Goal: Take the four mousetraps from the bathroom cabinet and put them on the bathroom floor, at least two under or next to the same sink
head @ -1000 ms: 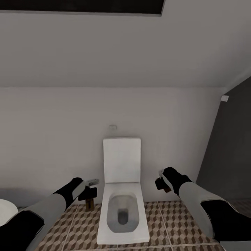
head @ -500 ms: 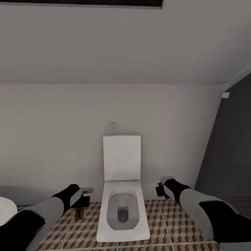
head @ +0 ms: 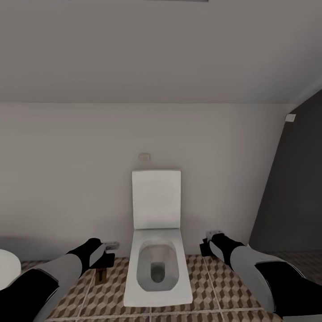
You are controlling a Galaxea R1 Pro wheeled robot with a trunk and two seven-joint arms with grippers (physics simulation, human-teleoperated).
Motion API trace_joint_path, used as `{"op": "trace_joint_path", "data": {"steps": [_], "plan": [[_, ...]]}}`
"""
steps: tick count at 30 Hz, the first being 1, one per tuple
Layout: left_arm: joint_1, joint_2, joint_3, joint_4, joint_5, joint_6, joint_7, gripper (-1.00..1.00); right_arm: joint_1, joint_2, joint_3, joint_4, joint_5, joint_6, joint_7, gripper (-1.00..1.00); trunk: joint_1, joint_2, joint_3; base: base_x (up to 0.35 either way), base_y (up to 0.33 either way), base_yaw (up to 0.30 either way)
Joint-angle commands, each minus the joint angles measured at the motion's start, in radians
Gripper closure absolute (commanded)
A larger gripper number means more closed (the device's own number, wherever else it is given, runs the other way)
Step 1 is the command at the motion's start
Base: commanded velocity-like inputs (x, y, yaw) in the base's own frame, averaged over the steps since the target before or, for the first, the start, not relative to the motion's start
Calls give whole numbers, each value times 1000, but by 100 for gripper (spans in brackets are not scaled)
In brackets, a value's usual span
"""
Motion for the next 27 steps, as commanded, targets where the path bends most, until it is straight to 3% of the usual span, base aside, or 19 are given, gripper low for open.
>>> {"op": "trace_joint_path", "data": {"steps": [1, 27], "plan": [[0, 1, -6, -3, 7, 6, 3, 100, -1, 1, 8, 2, 0, 2, 1, 100, 4, -8, -4, 0, 0, 0], [0, 0, -6, 0, 8, 13, 3, 100, 1, 4, 8, 2, 1, 0, 1, 100, 104, -190, -86, 0, 0, 0]]}}
